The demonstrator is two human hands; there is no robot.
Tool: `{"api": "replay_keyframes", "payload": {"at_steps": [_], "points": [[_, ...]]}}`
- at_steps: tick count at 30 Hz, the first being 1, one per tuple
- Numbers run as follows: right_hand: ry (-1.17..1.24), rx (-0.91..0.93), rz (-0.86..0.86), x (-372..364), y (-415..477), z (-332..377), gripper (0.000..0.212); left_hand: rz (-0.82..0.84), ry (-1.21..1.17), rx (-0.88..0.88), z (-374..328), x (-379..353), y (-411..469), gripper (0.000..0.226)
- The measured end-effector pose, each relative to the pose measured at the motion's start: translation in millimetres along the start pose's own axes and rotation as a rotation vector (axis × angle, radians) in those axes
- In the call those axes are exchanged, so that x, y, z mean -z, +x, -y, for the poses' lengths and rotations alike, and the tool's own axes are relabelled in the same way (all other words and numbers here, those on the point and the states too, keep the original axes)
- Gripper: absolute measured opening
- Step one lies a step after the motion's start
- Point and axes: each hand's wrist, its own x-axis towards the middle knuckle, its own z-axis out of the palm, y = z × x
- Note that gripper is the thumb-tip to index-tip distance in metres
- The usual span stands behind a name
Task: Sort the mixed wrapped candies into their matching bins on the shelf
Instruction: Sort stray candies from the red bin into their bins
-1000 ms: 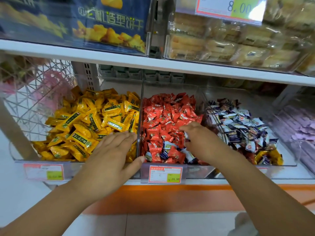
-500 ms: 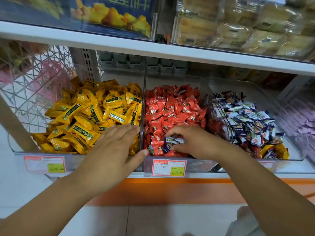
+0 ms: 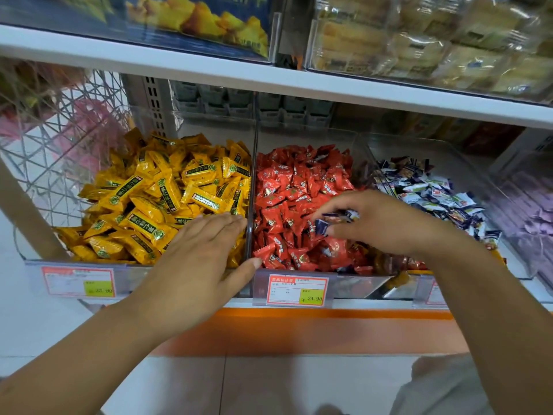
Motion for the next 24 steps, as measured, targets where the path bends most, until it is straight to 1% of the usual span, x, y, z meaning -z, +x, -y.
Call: {"api": "replay_keyframes", "payload": {"at_steps": [2,6,8,10,12,14,16,19,21,24], "points": [[0.063,-0.028,-0.011,4,-2,-2,0.016,0.007,-0.003,-0.003,0,0,0,0.08],[0.032,-0.047,-0.063,0,0,-3,0.013,0.002,-0.01,0.0,0,1,0,0.083],[-0.092,-0.077,-0.04,1,1,-2,0.013,-0.003,-0.014,0.001,-1,1,0,0.084],[-0.328,-0.097,0.067,0,1,-2,0.016,0.002,-0.011,0.002,-1,2,0,0.082],[-0.486,-0.115,0.19,-4,1,-1,0.016,-0.002,0.012,-0.009,-2,2,0,0.075],[-0.537,-0.134,0.248,-10,3,-1,0.015,0.002,0.01,-0.014,-3,3,-1,0.072],[-0.571,-0.14,0.242,-14,7,-3,0.021,0.006,-0.006,-0.01,-2,2,-1,0.073],[-0.513,-0.1,0.183,-21,16,-10,0.023,-0.017,0.005,-0.017,-1,1,-1,0.075],[-0.407,-0.086,0.16,-25,17,-12,0.028,-0.023,0.006,-0.014,0,1,-1,0.077],[-0.251,-0.076,0.104,-25,13,-11,0.024,-0.035,0.0,-0.017,0,1,0,0.078]]}}
